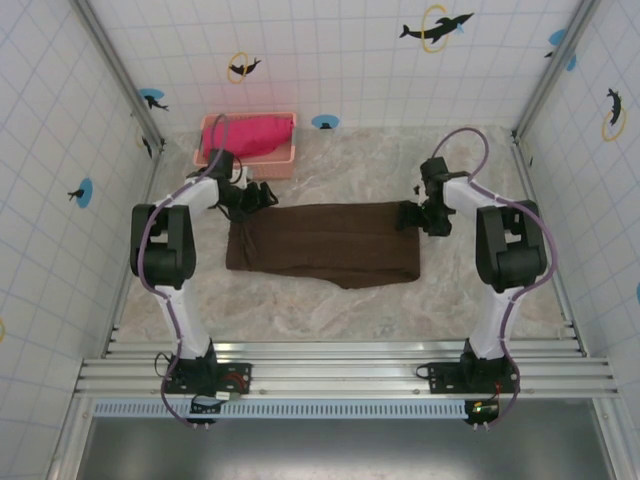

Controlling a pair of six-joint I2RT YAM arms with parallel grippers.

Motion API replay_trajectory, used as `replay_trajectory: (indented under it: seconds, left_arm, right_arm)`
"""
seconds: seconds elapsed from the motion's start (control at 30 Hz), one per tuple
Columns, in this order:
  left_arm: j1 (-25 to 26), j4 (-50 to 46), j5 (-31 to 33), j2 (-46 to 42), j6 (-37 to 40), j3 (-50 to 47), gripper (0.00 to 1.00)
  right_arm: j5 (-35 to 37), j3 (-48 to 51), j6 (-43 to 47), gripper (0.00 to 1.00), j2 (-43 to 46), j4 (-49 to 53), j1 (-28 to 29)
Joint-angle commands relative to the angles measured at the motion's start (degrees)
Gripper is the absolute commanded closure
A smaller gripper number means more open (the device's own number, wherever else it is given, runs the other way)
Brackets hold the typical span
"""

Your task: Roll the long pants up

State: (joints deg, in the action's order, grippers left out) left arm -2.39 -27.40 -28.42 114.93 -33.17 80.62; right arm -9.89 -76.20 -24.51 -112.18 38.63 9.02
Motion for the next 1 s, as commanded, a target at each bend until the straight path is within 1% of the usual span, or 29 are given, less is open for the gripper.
replay_trajectory:
  seconds: [0.0, 0.1, 0.17, 0.3, 0.43, 0.53, 0.6, 0.7, 0.77, 0.83, 0.97]
  left_arm:
    - [-3.4, -4.26, 3.99, -2.21, 4.11, -0.9, 0.09]
    - [-4.71, -4.51, 1.81, -4.46, 4.55, -2.5, 0.09]
    - [-4.56, -5.6, 1.14, -6.22, 5.3, -1.89, 0.09]
    - [-4.52, -5.77, -0.69, -10.84, 4.3, -1.85, 0.09]
    - [-4.57, -7.28, -1.49, -14.87, 3.86, -1.83, 0.09]
    - [-4.35, -6.3, -4.96, -17.16, 1.64, -2.14, 0.09]
    - [-3.28, -6.48, -6.36, -18.25, 0.96, -2.85, 0.09]
    - [-1.73, -5.49, -7.04, -20.7, -1.01, -6.46, 0.09]
    - [-1.01, -3.02, -9.41, -21.88, -3.47, -10.23, 0.08]
    - [0.15, -1.87, -10.66, -22.48, -4.35, -13.13, 0.09]
    - [1.69, -1.89, -10.4, -24.74, -4.54, -18.22, 0.09]
  right_arm:
    - [3.34, 0.08, 0.98, 0.03, -2.37, 4.51, -0.75]
    - [3.39, -0.59, 0.87, 0.03, -2.05, 5.02, -0.85]
    - [3.12, -1.09, 0.66, 0.03, -1.03, 5.09, -0.68]
    - [2.69, -2.91, 0.61, 0.03, 1.04, 5.57, 0.32]
    - [1.9, -4.85, 0.77, 0.03, 1.22, 6.1, 1.31]
    - [1.74, -5.16, 0.38, 0.03, 1.04, 5.98, 1.84]
    - [1.57, -5.1, 0.09, 0.03, 0.92, 5.66, 2.06]
    - [1.3, -5.29, -0.29, 0.03, 0.81, 5.33, 2.15]
    - [0.98, -5.64, -0.36, 0.03, 0.74, 5.31, 2.21]
    - [0.76, -5.85, -0.36, 0.03, 0.69, 5.41, 2.23]
    - [0.49, -6.33, -0.25, 0.03, 0.52, 5.79, 2.96]
